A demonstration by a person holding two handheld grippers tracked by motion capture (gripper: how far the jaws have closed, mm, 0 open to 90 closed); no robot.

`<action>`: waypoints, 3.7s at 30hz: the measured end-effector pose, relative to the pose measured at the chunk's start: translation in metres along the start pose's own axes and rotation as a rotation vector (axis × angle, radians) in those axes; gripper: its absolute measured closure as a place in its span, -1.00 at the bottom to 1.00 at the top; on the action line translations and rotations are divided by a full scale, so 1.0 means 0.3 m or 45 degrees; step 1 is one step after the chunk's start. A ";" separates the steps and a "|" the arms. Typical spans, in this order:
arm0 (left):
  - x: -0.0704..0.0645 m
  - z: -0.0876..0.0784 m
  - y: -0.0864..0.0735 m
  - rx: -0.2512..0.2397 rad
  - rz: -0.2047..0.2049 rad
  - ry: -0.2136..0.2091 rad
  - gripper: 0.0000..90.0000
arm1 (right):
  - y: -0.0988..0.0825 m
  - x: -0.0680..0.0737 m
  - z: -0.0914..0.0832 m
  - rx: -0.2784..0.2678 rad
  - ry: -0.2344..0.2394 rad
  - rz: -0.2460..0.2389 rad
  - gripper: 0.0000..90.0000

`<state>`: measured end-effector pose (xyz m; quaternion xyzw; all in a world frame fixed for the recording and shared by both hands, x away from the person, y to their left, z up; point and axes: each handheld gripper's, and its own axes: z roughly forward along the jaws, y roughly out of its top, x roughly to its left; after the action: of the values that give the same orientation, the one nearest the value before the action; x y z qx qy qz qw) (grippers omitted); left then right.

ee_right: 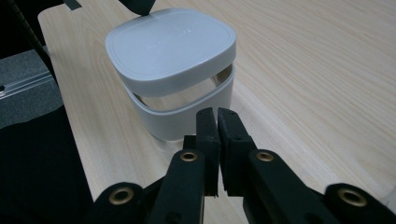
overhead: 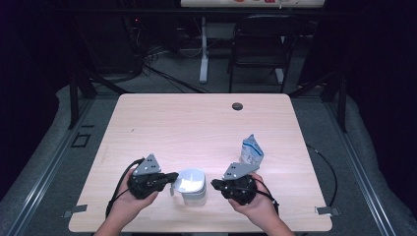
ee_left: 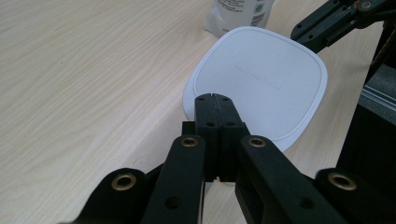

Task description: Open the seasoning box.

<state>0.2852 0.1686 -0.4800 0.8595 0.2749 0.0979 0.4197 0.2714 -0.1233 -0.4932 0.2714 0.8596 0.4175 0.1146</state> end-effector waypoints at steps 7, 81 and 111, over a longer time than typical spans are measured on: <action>0.000 0.000 0.000 -0.001 -0.001 -0.001 1.00 | 0.004 0.009 0.011 -0.001 0.027 -0.020 1.00; 0.072 -0.059 -0.036 -0.116 -0.124 0.135 0.27 | 0.093 0.047 0.030 -0.058 0.052 -0.038 1.00; 0.102 -0.071 -0.047 -0.120 -0.123 0.208 0.06 | 0.139 0.068 0.037 -0.096 0.066 -0.057 0.96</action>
<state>0.2968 0.2068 -0.4796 0.8138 0.3443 0.1602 0.4399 0.2745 -0.0835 -0.4671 0.2369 0.8518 0.4537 0.1118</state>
